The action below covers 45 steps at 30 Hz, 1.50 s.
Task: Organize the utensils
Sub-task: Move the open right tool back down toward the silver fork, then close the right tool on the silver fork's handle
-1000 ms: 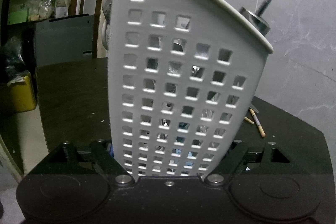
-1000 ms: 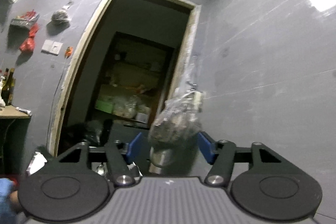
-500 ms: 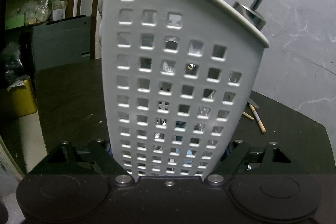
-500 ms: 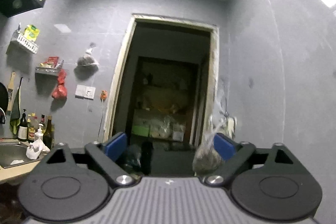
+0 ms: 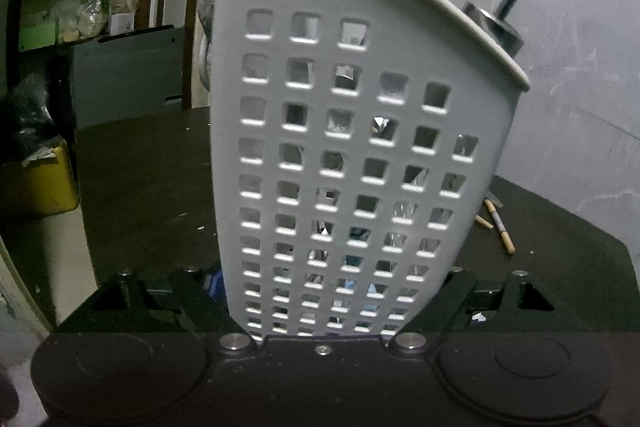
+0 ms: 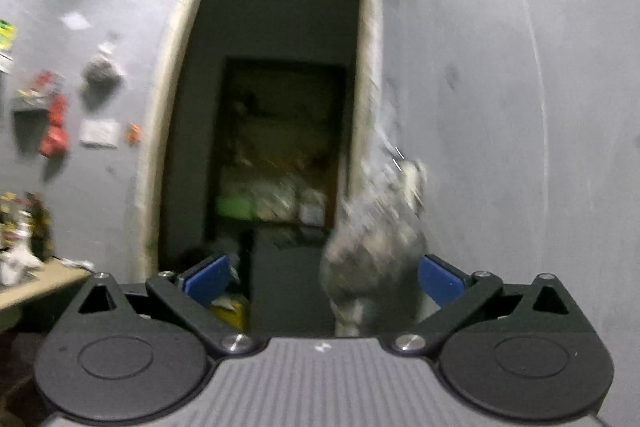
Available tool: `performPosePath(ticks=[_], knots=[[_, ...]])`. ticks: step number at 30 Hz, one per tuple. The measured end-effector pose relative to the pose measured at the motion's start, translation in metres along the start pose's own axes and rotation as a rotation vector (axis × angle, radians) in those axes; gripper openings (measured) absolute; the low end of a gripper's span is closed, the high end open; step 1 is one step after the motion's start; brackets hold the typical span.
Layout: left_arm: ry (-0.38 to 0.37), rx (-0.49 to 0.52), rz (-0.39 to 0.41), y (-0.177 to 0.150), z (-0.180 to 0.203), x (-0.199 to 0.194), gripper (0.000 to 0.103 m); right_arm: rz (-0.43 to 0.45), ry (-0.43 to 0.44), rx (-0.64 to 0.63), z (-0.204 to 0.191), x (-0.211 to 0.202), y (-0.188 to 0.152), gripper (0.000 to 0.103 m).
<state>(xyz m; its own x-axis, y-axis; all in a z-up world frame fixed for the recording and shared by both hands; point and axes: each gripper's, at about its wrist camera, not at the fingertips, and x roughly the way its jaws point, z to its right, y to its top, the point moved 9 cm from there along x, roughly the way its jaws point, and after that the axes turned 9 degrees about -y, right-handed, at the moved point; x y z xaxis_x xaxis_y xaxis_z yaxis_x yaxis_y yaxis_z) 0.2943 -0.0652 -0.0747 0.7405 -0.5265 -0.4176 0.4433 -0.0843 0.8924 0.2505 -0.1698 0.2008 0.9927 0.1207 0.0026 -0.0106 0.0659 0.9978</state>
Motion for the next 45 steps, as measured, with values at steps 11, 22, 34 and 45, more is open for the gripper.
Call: performPosePath(ticks=[11, 22, 34, 45], knots=[[0.005, 0.002, -0.013, 0.002, 0.003, 0.003, 0.085, -0.456, -0.055, 0.251, 0.074, 0.142, -0.189, 0.103], [0.01, 0.018, -0.028, 0.003, 0.006, 0.009, 0.086, -0.608, -0.094, 0.101, 0.07, 0.194, -0.266, 0.103], [0.017, 0.01, -0.009, 0.001, 0.004, 0.004, 0.083, -0.616, 0.088, -0.115, 0.005, 0.203, -0.274, 0.047], [0.018, 0.013, 0.003, -0.003, 0.006, -0.004, 0.082, -0.682, 0.116, -0.029, 0.012, 0.188, -0.28, 0.004]])
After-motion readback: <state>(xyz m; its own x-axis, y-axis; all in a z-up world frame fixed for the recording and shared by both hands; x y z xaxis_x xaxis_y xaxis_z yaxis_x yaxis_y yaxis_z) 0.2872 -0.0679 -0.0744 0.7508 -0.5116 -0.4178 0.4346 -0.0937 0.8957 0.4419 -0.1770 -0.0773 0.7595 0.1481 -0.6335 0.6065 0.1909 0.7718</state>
